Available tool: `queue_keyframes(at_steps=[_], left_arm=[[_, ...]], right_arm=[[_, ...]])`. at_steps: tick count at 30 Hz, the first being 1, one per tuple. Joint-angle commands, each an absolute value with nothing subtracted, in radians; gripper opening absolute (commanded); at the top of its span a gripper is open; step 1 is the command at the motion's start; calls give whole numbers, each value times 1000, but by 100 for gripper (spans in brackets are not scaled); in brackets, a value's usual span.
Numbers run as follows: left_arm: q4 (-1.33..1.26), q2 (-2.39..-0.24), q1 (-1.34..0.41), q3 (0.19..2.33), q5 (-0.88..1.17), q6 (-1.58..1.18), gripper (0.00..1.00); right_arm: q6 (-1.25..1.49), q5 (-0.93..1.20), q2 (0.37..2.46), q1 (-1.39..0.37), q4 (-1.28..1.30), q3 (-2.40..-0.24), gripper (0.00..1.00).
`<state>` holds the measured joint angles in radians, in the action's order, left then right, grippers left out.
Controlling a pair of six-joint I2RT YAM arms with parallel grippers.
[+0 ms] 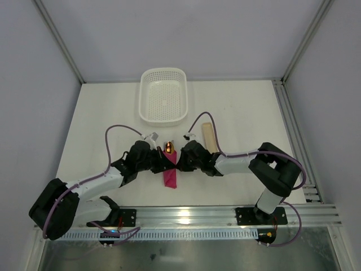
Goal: Place the utensils on the paper napkin and roll it up
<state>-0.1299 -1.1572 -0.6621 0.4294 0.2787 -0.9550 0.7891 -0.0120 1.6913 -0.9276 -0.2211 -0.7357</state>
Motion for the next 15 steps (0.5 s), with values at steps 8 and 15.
queue_keyframes(at_steps=[8, 15], left_arm=[[-339, -1265, -690, 422, 364, -900, 0], [-360, -1310, -701, 408, 359, -884, 0]], right_arm=[[807, -14, 1721, -936, -301, -742, 4], [810, -14, 1720, -937, -310, -735, 4]])
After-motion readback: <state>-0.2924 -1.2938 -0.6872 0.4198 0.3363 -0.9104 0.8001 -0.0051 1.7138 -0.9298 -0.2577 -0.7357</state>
